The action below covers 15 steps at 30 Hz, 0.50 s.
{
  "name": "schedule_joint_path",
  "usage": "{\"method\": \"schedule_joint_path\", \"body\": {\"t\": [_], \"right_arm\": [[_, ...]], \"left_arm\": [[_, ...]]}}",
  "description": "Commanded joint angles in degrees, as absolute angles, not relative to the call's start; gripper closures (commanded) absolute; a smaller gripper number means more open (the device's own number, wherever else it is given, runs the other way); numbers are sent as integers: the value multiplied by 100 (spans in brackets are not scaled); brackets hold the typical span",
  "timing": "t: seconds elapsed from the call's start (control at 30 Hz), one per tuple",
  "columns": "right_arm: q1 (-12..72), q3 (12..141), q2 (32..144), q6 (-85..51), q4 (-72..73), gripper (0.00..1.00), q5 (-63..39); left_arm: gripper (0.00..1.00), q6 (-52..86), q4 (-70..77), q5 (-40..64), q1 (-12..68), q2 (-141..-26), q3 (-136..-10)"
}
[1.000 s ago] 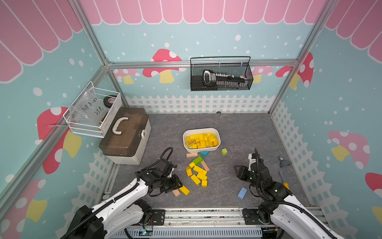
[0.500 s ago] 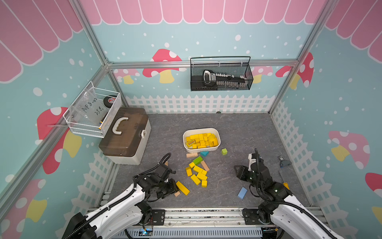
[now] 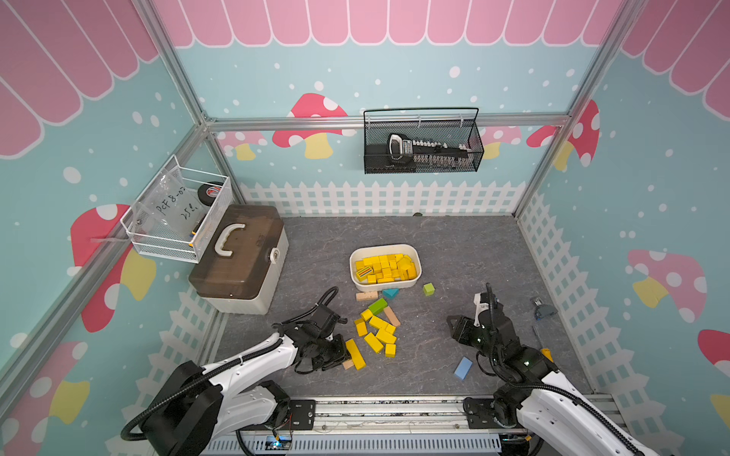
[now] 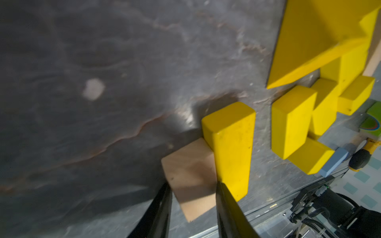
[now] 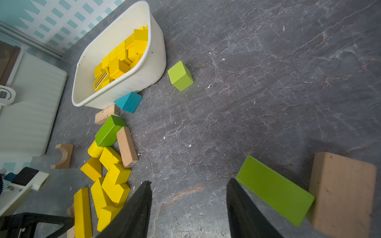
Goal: Pick out the yellow building blocks
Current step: Move the building block to the center of the board.
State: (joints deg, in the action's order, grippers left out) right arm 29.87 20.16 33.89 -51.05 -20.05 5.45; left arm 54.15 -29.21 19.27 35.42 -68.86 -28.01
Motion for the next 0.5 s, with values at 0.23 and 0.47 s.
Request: {"method": "schedule_joint_path", "body": {"t": [0.23, 0.47], "right_arm": [[2944, 1977, 3419, -5123, -1934, 42, 543], [2936, 1960, 3380, -5124, -1934, 42, 541]], "left_arm": [[85, 4433, -2657, 1962, 3396, -8989, -4536], [91, 4113, -3041, 1746, 2747, -8675, -4255]]}}
